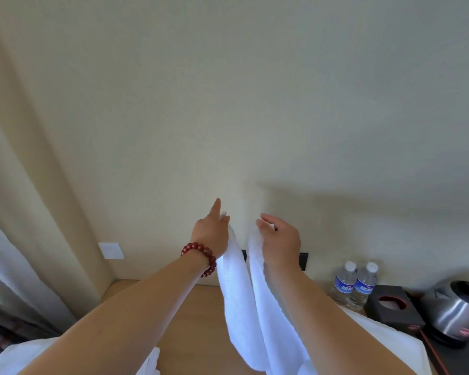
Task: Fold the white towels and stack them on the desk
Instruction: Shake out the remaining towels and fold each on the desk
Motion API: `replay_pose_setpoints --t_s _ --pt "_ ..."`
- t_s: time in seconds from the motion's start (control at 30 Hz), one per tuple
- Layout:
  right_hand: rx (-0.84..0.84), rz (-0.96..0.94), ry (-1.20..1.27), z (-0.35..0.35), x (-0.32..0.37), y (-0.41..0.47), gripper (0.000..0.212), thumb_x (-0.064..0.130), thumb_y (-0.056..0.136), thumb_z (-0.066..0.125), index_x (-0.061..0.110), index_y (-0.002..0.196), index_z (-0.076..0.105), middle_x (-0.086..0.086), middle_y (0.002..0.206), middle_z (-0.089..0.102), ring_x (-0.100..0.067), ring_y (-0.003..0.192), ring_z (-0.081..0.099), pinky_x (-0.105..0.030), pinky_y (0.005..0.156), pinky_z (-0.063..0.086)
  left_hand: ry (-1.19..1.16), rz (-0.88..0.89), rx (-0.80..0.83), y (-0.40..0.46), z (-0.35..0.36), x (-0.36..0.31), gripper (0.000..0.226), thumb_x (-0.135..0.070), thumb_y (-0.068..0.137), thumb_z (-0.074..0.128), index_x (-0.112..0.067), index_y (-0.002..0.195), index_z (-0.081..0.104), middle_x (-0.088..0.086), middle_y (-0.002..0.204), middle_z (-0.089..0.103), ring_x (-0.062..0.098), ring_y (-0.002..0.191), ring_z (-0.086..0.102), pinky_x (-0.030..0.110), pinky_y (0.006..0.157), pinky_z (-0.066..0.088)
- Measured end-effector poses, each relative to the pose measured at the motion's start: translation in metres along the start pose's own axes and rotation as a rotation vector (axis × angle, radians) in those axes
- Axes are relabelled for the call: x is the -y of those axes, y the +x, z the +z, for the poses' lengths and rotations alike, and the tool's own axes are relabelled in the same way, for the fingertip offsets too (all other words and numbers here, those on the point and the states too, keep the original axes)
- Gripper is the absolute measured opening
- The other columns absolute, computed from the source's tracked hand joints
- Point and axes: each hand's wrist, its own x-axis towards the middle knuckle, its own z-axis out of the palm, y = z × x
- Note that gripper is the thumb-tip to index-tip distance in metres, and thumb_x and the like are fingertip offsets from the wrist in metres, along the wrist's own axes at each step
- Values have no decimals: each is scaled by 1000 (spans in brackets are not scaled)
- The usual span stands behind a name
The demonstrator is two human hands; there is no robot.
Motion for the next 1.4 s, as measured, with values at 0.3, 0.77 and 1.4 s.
replay_pose_setpoints --t_s 0.3,0.77,1.4 --pt "250 384 325 -2 3 3 50 6 72 77 17 120 67 -15 124 68 -34 110 67 -50 97 54 -72 129 116 -17 19 -3 66 -27 107 34 -35 158 -7 2 73 56 14 63 54 24 55 39" --pt "100 5 -61 2 1 -10 31 18 97 63 40 76 71 20 77 71 -5 83 68 -22 77 52 -329 25 104 -19 51 6 41 -19 103 37 -28 136 59 -3 101 72 -5 71 66 6 58 45" --pt "99 -143 -436 0 -4 -25 46 25 103 45 12 60 51 4 54 50 -16 57 46 -30 55 33 120 178 101 -35 59 -1 20 -26 103 38 -21 116 53 2 79 65 25 70 62 41 68 54"
